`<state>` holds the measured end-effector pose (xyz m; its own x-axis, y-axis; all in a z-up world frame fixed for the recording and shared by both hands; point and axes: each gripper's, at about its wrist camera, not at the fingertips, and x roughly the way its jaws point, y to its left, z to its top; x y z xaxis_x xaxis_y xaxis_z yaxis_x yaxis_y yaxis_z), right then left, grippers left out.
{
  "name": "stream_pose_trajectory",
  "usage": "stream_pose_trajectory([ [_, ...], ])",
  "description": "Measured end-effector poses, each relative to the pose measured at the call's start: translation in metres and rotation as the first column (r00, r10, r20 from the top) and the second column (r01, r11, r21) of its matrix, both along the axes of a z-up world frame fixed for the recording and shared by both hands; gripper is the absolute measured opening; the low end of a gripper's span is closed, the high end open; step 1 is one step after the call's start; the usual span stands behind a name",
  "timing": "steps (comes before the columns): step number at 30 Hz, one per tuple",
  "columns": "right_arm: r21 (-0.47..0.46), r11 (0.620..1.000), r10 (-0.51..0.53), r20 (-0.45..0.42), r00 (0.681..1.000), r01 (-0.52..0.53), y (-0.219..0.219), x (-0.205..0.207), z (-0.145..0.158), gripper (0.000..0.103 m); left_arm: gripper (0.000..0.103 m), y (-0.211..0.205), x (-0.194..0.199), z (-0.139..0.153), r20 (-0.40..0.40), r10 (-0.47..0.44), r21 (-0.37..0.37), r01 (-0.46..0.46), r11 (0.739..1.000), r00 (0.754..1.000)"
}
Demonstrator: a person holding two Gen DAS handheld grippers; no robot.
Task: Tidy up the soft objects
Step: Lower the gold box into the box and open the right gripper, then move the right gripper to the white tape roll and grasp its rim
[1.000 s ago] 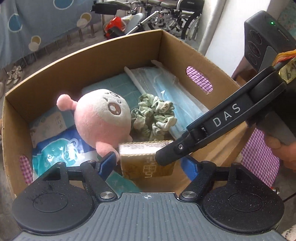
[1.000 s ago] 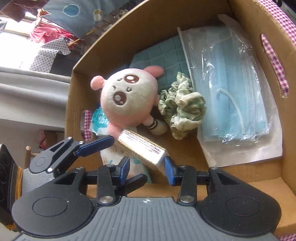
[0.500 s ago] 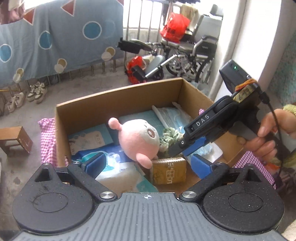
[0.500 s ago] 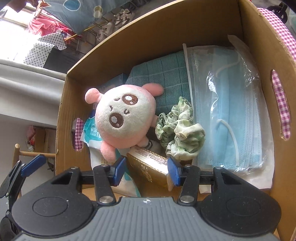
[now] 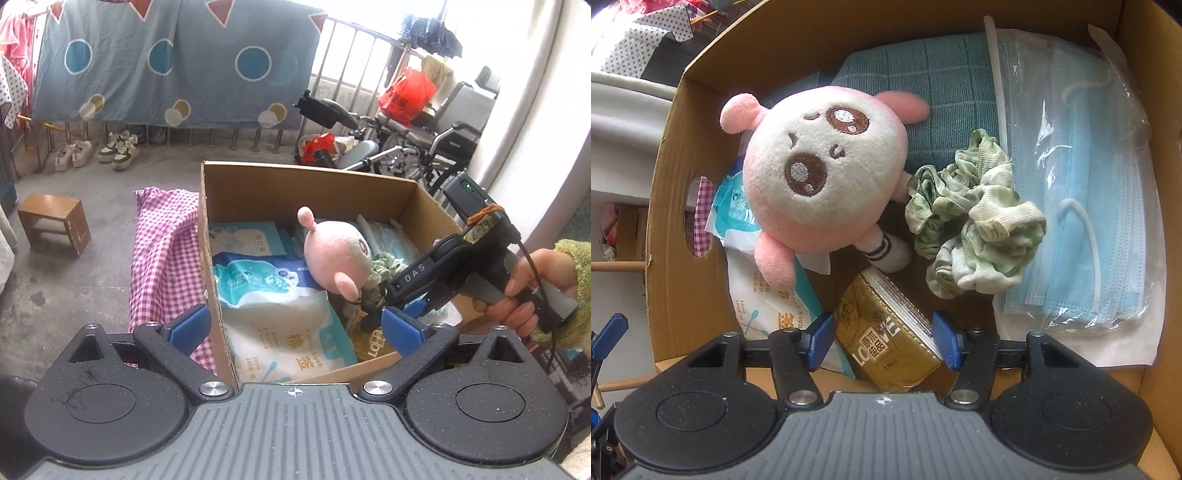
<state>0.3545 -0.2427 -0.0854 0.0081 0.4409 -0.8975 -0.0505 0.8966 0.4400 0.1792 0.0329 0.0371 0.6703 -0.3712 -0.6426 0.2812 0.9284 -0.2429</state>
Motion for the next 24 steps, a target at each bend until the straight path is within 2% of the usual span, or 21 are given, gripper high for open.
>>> stream_pose_trajectory([
  [3, 0.005, 1.000, -0.027, -0.012, 1.000, 0.027, -0.006, 0.004, 0.002, 0.064, 0.099, 0.005, 0.000, -0.002, -0.005, 0.003, -0.022, -0.003, 1.000, 1.000],
  [7, -0.021, 0.998, -0.052, 0.042, 0.998, 0.053, -0.008, 0.008, 0.012, 0.064, 0.099, 0.009, -0.005, -0.005, 0.004, 0.001, -0.037, -0.001, 0.999, 1.000],
  [12, 0.049, 0.994, -0.108, 0.148, 0.983, 0.102, -0.026, -0.016, 0.042, 0.064, 0.100, 0.010, -0.014, -0.006, 0.014, 0.000, -0.048, 0.000, 0.999, 1.000],
  [18, 0.147, 0.974, -0.210, 0.322, 0.923, 0.171, -0.058, -0.083, 0.087, 0.071, 0.100, 0.010, -0.032, -0.006, 0.011, -0.024, -0.069, 0.025, 0.997, 1.000],
  [24, 0.191, 0.962, -0.258, 0.420, 0.870, 0.193, -0.077, -0.153, 0.099, 0.071, 0.100, 0.000, -0.054, -0.005, 0.001, -0.072, -0.081, 0.072, 0.994, 0.997],
])
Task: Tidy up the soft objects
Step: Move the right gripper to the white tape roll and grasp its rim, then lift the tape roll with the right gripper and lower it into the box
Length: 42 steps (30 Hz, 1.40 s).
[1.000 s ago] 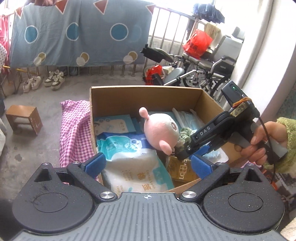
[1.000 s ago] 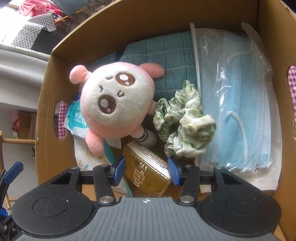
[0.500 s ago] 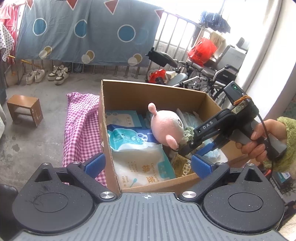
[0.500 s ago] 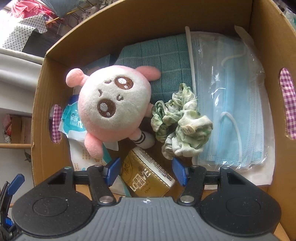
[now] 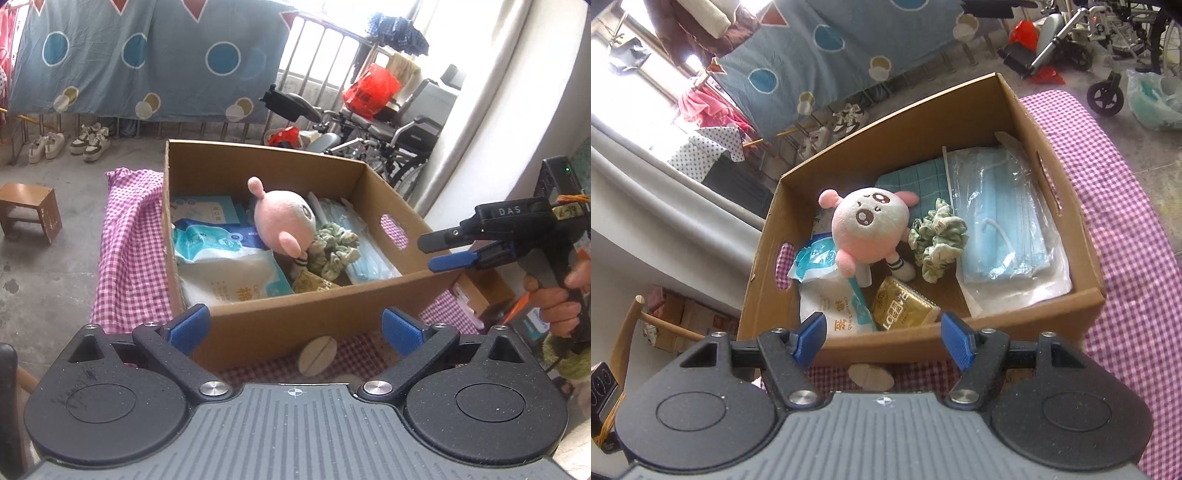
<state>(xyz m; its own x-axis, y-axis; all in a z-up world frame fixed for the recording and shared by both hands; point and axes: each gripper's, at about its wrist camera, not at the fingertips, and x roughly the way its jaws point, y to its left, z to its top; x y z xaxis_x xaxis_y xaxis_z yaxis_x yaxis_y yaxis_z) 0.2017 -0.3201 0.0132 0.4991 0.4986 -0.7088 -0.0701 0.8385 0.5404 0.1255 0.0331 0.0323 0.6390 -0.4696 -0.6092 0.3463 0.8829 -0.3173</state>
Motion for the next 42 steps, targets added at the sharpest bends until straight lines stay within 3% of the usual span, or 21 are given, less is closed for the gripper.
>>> stream_pose_trajectory([
  [6, -0.033, 0.999, 0.015, 0.038, 0.999, -0.013, 0.008, -0.051, -0.026, 0.071, 0.100, -0.029, -0.014, -0.015, -0.057, -0.105, 0.008, 0.106, 0.994, 0.993],
  [10, -0.065, 0.997, 0.047, 0.000, 0.999, -0.047, 0.022, -0.057, -0.057, 0.070, 0.095, -0.065, -0.018, -0.042, -0.106, -0.191, 0.082, 0.200, 0.976, 0.976],
  [15, -0.133, 0.982, 0.129, -0.020, 0.991, -0.131, 0.047, -0.051, -0.088, 0.061, 0.080, -0.106, -0.016, -0.080, -0.179, -0.262, 0.222, 0.298, 0.929, 0.948],
  [19, -0.164, 0.966, 0.197, -0.035, 0.980, -0.200, 0.061, -0.044, -0.103, 0.051, 0.073, -0.128, -0.019, -0.098, -0.140, -0.287, 0.353, 0.319, 0.880, 0.948],
  [23, -0.192, 0.949, 0.245, -0.051, 0.968, -0.250, 0.070, -0.038, -0.109, 0.036, 0.064, -0.137, -0.019, -0.108, -0.142, -0.310, 0.405, 0.341, 0.848, 0.940],
  [33, -0.290, 0.901, 0.330, -0.018, 0.944, -0.321, 0.084, -0.035, -0.113, 0.021, 0.049, -0.137, -0.008, -0.120, -0.169, -0.318, 0.386, 0.359, 0.850, 0.933],
  [34, -0.287, 0.899, 0.341, -0.015, 0.940, -0.331, 0.084, -0.035, -0.113, 0.016, 0.047, -0.137, -0.006, -0.120, -0.170, -0.316, 0.379, 0.358, 0.853, 0.933],
  [39, -0.314, 0.891, 0.348, 0.005, 0.937, -0.329, 0.086, -0.041, -0.107, 0.016, 0.047, -0.142, -0.009, -0.119, -0.159, -0.314, 0.380, 0.352, 0.855, 0.936],
  [42, -0.336, 0.890, 0.347, 0.060, 0.936, -0.309, 0.085, -0.052, -0.086, 0.016, 0.047, -0.143, -0.013, -0.113, -0.147, -0.313, 0.375, 0.345, 0.860, 0.938],
])
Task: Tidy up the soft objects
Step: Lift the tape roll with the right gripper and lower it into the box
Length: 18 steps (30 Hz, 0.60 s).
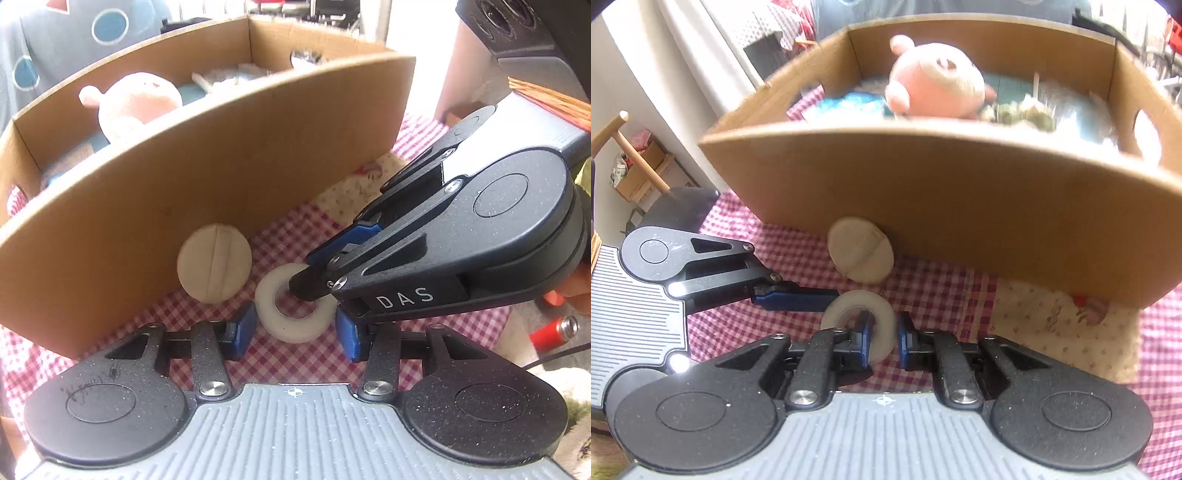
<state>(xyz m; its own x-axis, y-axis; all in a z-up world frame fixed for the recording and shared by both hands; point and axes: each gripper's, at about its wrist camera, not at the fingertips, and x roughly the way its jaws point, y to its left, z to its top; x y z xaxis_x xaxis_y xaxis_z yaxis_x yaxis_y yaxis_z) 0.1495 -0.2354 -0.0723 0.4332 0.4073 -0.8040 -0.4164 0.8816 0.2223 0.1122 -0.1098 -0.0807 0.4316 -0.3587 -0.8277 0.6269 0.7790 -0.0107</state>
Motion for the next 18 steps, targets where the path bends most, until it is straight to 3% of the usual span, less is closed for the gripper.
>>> stream_pose_trajectory([
  [7, -0.018, 1.000, 0.005, 0.268, 0.963, 0.000, -0.012, -0.024, 0.091, 0.017, 0.047, 0.007, -0.019, 0.070, 0.193, 0.005, -0.062, 0.007, 0.998, 0.981],
  [10, -0.021, 1.000, 0.010, 0.314, 0.949, -0.003, -0.020, -0.007, 0.117, 0.017, 0.047, 0.004, -0.013, 0.103, 0.277, 0.002, -0.083, 0.022, 0.996, 0.961],
  [13, -0.024, 1.000, 0.014, 0.288, 0.958, -0.008, -0.028, 0.027, 0.129, 0.017, 0.047, -0.003, 0.007, 0.122, 0.304, -0.008, -0.091, 0.037, 0.995, 0.953],
  [15, -0.023, 1.000, 0.016, 0.225, 0.974, -0.011, -0.035, 0.057, 0.126, 0.017, 0.047, -0.012, 0.028, 0.129, 0.294, -0.020, -0.088, 0.048, 0.995, 0.956],
  [18, -0.002, 1.000, 0.010, 0.086, 0.996, -0.010, -0.045, 0.105, 0.108, 0.017, 0.047, -0.023, 0.068, 0.129, 0.201, -0.029, -0.094, 0.048, 0.994, 0.979],
])
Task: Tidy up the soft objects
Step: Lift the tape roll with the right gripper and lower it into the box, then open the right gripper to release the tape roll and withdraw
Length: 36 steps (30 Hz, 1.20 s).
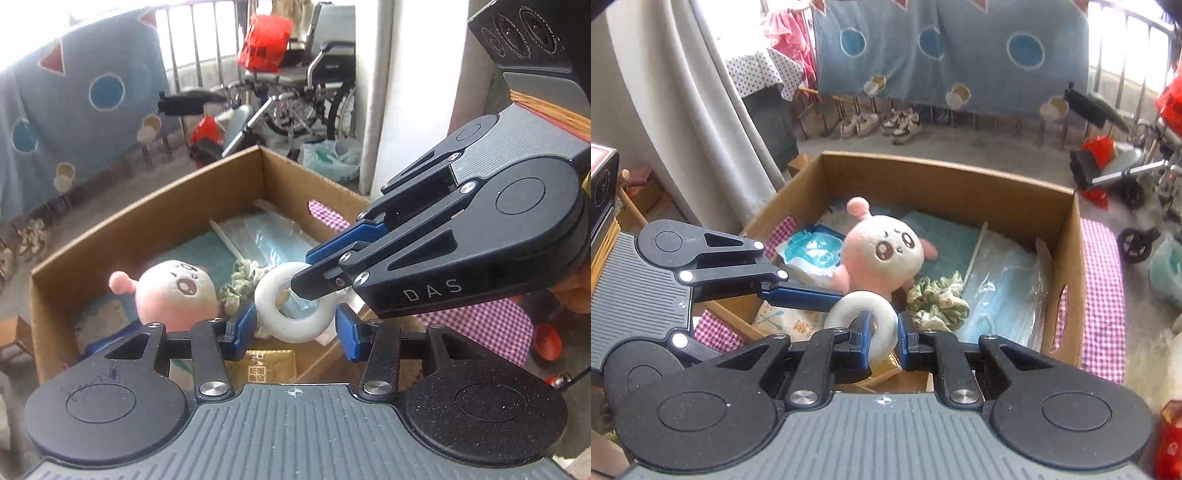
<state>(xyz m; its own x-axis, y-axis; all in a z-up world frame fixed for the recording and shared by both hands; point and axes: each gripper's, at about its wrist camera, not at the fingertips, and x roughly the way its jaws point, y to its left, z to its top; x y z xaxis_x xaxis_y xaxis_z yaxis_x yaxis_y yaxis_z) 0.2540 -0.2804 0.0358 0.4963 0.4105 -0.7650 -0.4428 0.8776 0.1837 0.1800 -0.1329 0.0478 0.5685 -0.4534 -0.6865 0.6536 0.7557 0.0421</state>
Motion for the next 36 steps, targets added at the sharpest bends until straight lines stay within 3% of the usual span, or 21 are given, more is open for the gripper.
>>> stream_pose_trajectory([
  [4, 0.024, 1.000, -0.011, -0.200, 0.980, 0.016, -0.015, 0.049, -0.040, 0.016, 0.047, -0.013, 0.048, -0.023, -0.192, 0.000, 0.002, 0.001, 1.000, 0.981],
  [8, 0.007, 1.000, 0.001, -0.301, 0.954, 0.001, -0.018, 0.071, -0.070, 0.016, 0.047, -0.022, 0.081, -0.054, -0.352, 0.003, 0.010, 0.001, 1.000, 0.936],
  [17, -0.024, 0.999, 0.033, -0.379, 0.925, -0.045, -0.007, 0.095, -0.105, 0.016, 0.047, -0.032, 0.113, -0.092, -0.486, 0.026, 0.065, 0.007, 0.998, 0.873],
  [20, -0.013, 0.999, 0.035, -0.402, 0.915, -0.044, -0.006, 0.098, -0.110, 0.016, 0.054, -0.031, 0.116, -0.097, -0.503, 0.037, 0.069, -0.003, 0.998, 0.863],
  [22, -0.015, 0.999, 0.035, -0.402, 0.915, -0.045, -0.006, 0.098, -0.111, 0.016, 0.066, -0.029, 0.117, -0.097, -0.505, 0.047, 0.068, -0.014, 0.998, 0.862],
  [25, 0.002, 1.000, 0.021, -0.421, 0.907, -0.023, -0.009, 0.100, -0.112, 0.016, 0.075, -0.025, 0.119, -0.091, -0.506, 0.053, 0.064, -0.024, 0.998, 0.861],
  [30, 0.041, 0.999, -0.009, -0.448, 0.894, 0.031, -0.017, 0.103, -0.109, 0.019, 0.091, -0.014, 0.112, -0.073, -0.464, 0.064, 0.062, -0.040, 0.997, 0.883],
  [33, 0.101, 0.992, -0.022, -0.439, 0.898, 0.074, -0.026, 0.098, -0.100, 0.024, 0.093, -0.001, 0.102, -0.057, -0.424, 0.075, 0.040, -0.064, 0.997, 0.903],
  [36, 0.148, 0.982, -0.048, -0.394, 0.918, 0.115, -0.037, 0.088, -0.081, 0.041, 0.097, 0.015, 0.085, -0.036, -0.372, 0.094, 0.018, -0.094, 0.995, 0.924],
])
